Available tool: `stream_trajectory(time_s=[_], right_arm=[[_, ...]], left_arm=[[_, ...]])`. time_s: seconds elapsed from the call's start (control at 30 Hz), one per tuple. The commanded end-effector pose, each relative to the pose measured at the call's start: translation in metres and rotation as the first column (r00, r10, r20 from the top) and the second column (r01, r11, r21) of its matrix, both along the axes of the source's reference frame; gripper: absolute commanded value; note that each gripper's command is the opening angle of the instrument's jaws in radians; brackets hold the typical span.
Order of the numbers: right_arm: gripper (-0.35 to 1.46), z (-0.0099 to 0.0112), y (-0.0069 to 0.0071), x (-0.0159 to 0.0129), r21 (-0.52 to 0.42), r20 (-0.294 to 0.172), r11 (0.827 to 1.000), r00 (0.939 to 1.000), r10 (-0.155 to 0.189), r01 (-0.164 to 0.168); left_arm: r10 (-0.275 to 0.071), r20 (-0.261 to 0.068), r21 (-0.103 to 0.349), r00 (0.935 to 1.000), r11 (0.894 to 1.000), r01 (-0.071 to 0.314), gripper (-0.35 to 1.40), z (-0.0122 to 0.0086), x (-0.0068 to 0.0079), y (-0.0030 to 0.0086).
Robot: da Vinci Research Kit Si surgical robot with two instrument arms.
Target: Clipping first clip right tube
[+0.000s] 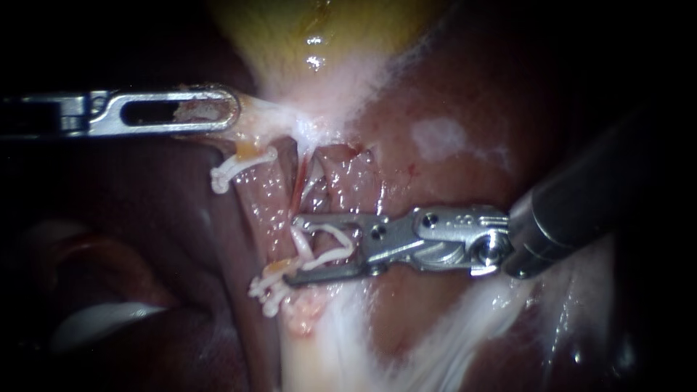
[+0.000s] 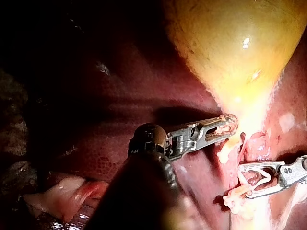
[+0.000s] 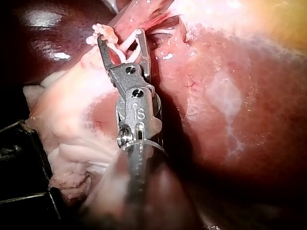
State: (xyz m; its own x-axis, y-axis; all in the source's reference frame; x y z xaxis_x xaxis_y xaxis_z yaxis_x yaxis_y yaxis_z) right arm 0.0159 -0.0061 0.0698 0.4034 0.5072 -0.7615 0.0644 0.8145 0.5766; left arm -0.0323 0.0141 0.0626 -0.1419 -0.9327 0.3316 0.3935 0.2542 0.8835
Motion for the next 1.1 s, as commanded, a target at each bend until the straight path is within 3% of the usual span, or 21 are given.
stream_trajectory(time_s=[0.03, 1.1], right_arm=[[0.46, 0.0000, 0.0000, 0.0000, 0.000, 0.000, 1.000, 1.0000, 0.000, 0.000], [0.46, 0.0006, 0.0004, -0.0016, 0.032, 0.007, 1.000, 1.0000, 0.002, -0.002]], left_arm=[[0.000, 0.001, 0.000, 1.0000, 1.000, 0.000, -0.35, 0.0000, 0.0000, 0.0000], [0.001, 0.001, 0.000, 1.0000, 1.000, -0.001, -0.35, -0.0001, 0.0000, 0.0000]])
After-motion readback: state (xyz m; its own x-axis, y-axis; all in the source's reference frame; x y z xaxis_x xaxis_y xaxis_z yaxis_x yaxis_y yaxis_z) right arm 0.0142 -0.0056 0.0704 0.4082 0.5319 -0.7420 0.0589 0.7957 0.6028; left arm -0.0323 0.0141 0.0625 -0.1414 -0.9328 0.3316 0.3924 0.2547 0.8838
